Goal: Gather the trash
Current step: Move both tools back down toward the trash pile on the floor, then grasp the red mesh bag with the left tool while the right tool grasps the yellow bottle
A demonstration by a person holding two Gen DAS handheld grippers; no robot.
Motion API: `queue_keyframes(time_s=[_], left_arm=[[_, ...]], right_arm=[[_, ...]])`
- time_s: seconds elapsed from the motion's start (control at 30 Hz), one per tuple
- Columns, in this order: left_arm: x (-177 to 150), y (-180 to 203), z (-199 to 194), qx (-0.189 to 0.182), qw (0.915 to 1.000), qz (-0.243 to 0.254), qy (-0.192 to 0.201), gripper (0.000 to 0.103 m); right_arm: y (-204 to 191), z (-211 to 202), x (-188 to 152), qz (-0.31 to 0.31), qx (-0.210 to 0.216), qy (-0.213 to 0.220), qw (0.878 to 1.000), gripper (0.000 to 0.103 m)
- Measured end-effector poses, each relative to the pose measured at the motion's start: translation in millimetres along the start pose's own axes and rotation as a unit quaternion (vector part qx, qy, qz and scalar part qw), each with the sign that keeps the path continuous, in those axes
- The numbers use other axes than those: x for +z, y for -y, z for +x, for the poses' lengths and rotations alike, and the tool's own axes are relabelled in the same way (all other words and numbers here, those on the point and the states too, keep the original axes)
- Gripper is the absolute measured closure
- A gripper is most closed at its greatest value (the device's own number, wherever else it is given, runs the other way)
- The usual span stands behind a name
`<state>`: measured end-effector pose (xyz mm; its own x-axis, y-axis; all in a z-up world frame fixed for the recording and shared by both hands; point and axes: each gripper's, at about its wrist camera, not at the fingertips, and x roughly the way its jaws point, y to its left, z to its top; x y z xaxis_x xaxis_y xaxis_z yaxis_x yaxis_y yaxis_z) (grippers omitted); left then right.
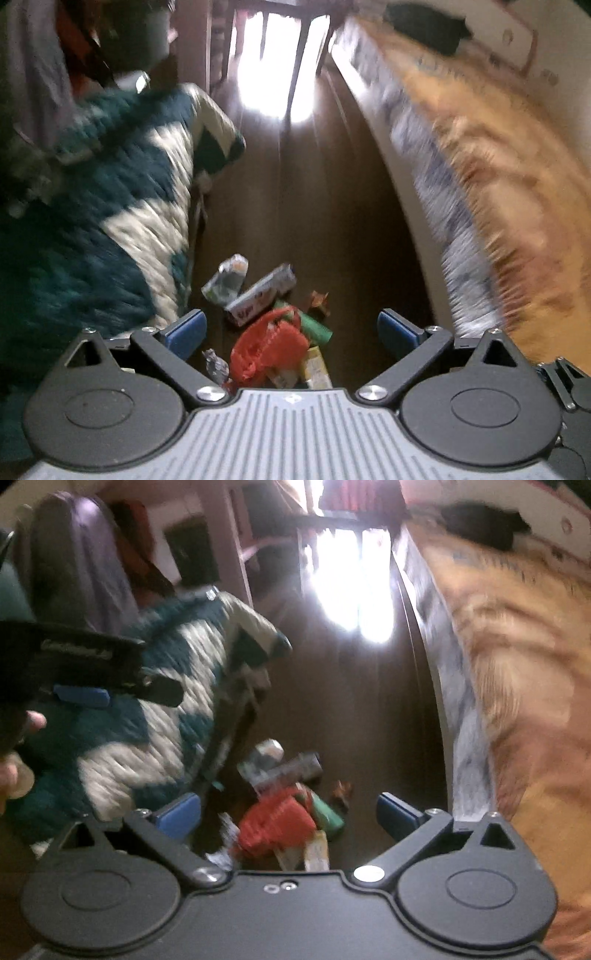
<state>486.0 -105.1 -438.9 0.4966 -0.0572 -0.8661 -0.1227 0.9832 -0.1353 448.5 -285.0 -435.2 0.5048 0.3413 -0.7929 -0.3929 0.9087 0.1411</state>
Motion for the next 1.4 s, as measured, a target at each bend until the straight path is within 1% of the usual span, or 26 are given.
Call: queue_keyframes(time_s=[0.13, 0.2, 0.3, 0.37, 0.5, 0.57, 0.63, 0.7, 0.83, 0.87, 0.9, 0.93, 1.03, 1.1, 1.13, 1.17, 1.2, 1.27, 1.37, 1.4], left_arm=[[-24.2, 7.3, 83.1, 0.009, 0.9993, -0.015, -0.033, 0.003], [-33.4, 8.6, 124.7, 0.021, 0.9981, -0.031, -0.049, 0.003], [-44.6, 5.5, 175.7, 0.023, 0.9951, -0.066, -0.07, 0.003], [-51.7, 3.3, 207.0, 0.026, 0.9932, -0.078, -0.083, 0.003], [-66.0, -5.9, 270.2, 0.05, 0.9874, -0.105, -0.107, 0.003], [-71.0, -11.9, 293.5, 0.055, 0.9843, -0.12, -0.117, 0.003], [-75.2, -15.6, 317.4, 0.063, 0.9826, -0.121, -0.126, 0.003], [-78.9, -18.5, 337.5, 0.062, 0.9816, -0.121, -0.134, 0.004], [-82.9, -21.2, 363.0, 0.059, 0.9806, -0.122, -0.142, 0.004], [-84.8, -21.7, 368.6, 0.059, 0.9801, -0.121, -0.146, 0.008], [-86.8, -22.0, 373.7, 0.054, 0.9799, -0.119, -0.151, 0.015], [-89.3, -21.9, 378.8, 0.05, 0.9796, -0.116, -0.156, 0.019], [-95.5, -21.5, 387.0, 0.049, 0.9796, -0.107, -0.163, 0.037], [-98.9, -21.4, 389.0, 0.047, 0.9789, -0.109, -0.166, 0.056], [-100.2, -21.1, 388.3, 0.047, 0.979, -0.109, -0.166, 0.062], [-101.2, -20.4, 386.7, 0.049, 0.9789, -0.108, -0.166, 0.072], [-101.9, -20.0, 385.3, 0.051, 0.9786, -0.108, -0.168, 0.079], [-102.3, -18.2, 379.7, 0.058, 0.9785, -0.106, -0.167, 0.089], [-103.3, -17.8, 366.8, 0.067, 0.9781, -0.103, -0.168, 0.09], [-103.6, -17.6, 360.6, 0.063, 0.9785, -0.103, -0.167, 0.091]], right_arm=[[22.9, 58.8, -32.9, 0.008, -0.002, -0.02, 1.0, 0.005], [34.5, 89.6, -50.2, 0.006, -0.002, -0.027, 1.0, 0.007], [46.8, 137.2, -72.5, 0.007, 0.004, -0.041, 0.999, 0.011], [51.6, 168.3, -86.0, 0.005, 0.006, -0.052, 0.999, 0.014], [55.7, 222.8, -111.2, 0.001, 0.016, -0.075, 0.997, 0.017], [55.4, 246.6, -123.0, -0.005, 0.019, -0.084, 0.996, 0.018], [57.0, 268.2, -134.3, -0.007, 0.021, -0.091, 0.996, 0.019], [58.0, 284.8, -143.1, -0.006, 0.019, -0.099, 0.995, 0.022], [59.9, 312.1, -152.5, 0.011, 0.025, -0.112, 0.993, 0.025], [59.8, 318.4, -154.5, 0.015, 0.027, -0.114, 0.993, 0.027], [59.4, 323.5, -156.0, 0.017, 0.027, -0.116, 0.993, 0.028], [58.7, 328.1, -157.2, 0.019, 0.026, -0.118, 0.992, 0.028], [55.2, 343.5, -161.4, 0.019, 0.022, -0.124, 0.992, 0.032], [54.4, 347.4, -164.6, 0.015, 0.018, -0.128, 0.992, 0.042], [54.1, 348.7, -165.4, 0.013, 0.014, -0.131, 0.991, 0.046], [53.3, 349.1, -166.0, 0.011, 0.014, -0.132, 0.991, 0.048], [52.6, 348.1, -166.8, 0.011, 0.013, -0.13, 0.991, 0.048], [49.7, 349.3, -167.5, 0.005, 0.006, -0.132, 0.991, 0.049], [49.0, 343.1, -166.7, 0.008, -0.009, -0.13, 0.991, 0.049], [50.0, 339.3, -166.0, 0.013, -0.01, -0.13, 0.991, 0.049]])
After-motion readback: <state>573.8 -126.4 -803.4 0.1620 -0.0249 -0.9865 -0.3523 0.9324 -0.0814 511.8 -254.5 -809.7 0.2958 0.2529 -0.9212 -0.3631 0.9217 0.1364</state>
